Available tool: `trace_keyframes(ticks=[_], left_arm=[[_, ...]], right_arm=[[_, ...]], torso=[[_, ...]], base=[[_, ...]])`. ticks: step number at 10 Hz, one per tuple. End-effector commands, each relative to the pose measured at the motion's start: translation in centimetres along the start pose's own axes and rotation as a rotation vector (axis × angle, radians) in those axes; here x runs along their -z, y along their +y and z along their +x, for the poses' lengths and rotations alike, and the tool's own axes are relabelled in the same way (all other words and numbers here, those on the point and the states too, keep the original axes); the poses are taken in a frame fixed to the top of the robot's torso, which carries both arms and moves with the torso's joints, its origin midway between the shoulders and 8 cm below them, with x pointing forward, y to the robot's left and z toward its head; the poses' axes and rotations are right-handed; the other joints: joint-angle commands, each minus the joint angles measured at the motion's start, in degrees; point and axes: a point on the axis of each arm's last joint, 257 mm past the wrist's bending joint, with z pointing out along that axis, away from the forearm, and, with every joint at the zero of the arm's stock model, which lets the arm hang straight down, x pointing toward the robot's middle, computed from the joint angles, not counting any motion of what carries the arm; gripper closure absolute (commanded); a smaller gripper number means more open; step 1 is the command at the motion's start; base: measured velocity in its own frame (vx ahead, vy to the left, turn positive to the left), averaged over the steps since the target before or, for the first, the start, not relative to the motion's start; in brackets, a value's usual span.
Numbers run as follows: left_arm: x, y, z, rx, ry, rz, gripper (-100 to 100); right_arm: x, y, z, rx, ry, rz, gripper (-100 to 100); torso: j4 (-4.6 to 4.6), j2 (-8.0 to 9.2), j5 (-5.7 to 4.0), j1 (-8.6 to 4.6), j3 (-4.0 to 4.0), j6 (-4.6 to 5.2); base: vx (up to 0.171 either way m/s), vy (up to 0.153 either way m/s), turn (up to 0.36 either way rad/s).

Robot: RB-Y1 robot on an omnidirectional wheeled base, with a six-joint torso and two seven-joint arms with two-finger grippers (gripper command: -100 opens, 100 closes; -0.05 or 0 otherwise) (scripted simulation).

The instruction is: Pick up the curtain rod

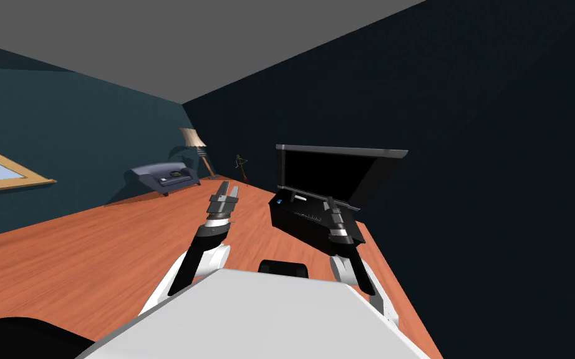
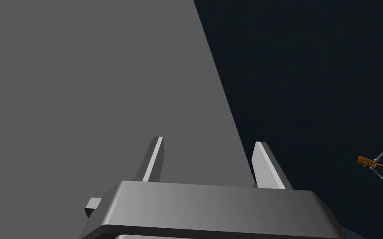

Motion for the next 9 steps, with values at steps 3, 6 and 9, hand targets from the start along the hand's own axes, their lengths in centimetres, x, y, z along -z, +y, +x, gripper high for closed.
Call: trace_keyframes(ticks=[3,6,9], left_arm=[[0.0,0.0,0.0,0.0,0.0,0.0,0],[0.0,0.0,0.0,0.0,0.0,0.0,0],[0.0,0.0,0.0,0.0,0.0,0.0,0]], right_arm=[[1.1,-6.5,4.7,0.082,0.146,0.162,-100],[2.0,-9.1,6.0,0.113,0.196,0.231,-100],[4.0,-13.5,8.4,0.179,0.297,0.343,-100]], torso=[[0.01,0.01,0.01,0.02,0.01,0.0],[0.0,-0.04,-0.02,-0.12,-0.01,0.02],[-0.01,-0.04,-0.02,-0.12,-0.02,0.03]], base=[[-0.052,0.093,0.431],[-0.021,0.054,0.238],[-0.019,0.059,0.353]])
